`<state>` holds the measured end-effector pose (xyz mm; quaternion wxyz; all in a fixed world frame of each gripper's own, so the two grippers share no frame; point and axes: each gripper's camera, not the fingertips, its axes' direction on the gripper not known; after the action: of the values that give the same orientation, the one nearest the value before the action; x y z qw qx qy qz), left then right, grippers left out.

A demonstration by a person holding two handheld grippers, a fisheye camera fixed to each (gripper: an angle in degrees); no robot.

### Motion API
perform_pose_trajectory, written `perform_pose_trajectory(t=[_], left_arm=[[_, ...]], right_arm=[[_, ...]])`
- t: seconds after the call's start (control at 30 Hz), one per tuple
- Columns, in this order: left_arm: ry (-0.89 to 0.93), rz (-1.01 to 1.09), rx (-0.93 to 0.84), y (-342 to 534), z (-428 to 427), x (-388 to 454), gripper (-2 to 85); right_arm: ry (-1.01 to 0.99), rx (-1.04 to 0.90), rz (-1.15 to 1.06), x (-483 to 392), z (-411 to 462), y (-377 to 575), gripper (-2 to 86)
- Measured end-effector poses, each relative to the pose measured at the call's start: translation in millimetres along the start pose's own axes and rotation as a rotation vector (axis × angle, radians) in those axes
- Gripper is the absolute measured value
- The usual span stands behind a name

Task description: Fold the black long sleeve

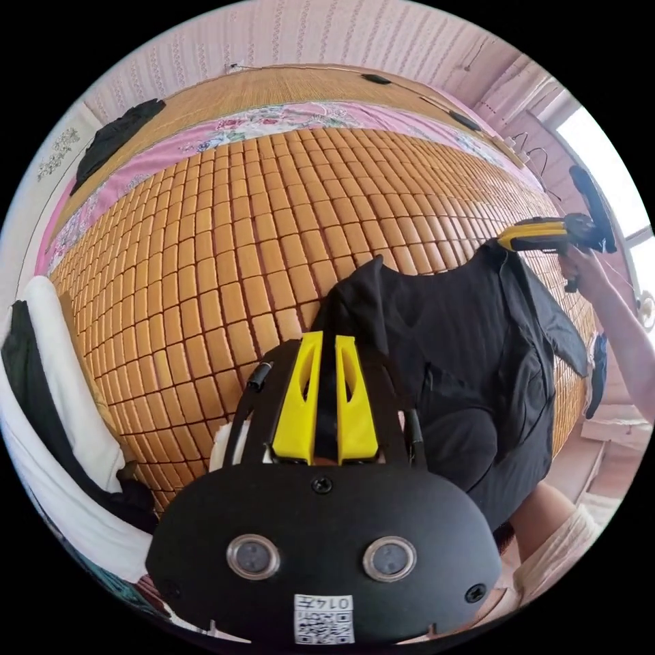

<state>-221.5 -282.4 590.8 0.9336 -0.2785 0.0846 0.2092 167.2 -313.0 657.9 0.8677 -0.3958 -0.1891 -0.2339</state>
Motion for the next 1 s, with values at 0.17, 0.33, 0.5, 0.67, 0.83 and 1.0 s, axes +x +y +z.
perform_pose_trajectory(t=[0.17, 0.33, 0.5, 0.67, 0.83, 1.0], left_arm=[[-0.045, -0.047, 0.045, -2, -7, -3, -0.8], [0.024, -0.160, 0.040, -8, 1, -12, -0.3], [0.035, -0.150, 0.113, 2, -35, -8, 1.0], [0.099, -0.046, 0.006, 64, -55, 37, 2.4], [0.199, -0.104, -0.190, 140, -46, 88, 4.2], [0.177, -0.121, -0.277, 156, -14, 111, 3.6]], right_arm=[[-0.164, 0.038, 0.212, 37, 3, 16, 0.1], [-0.292, 0.115, 0.363, 64, 7, 44, 2.3], [-0.244, 0.263, 0.281, 53, -38, 103, 5.0], [-0.141, 0.103, 0.230, -8, -35, 212, 5.2], [-0.236, -0.150, 0.347, -75, 7, 303, 6.9], [-0.089, -0.222, 0.407, -96, 36, 330, 0.6]])
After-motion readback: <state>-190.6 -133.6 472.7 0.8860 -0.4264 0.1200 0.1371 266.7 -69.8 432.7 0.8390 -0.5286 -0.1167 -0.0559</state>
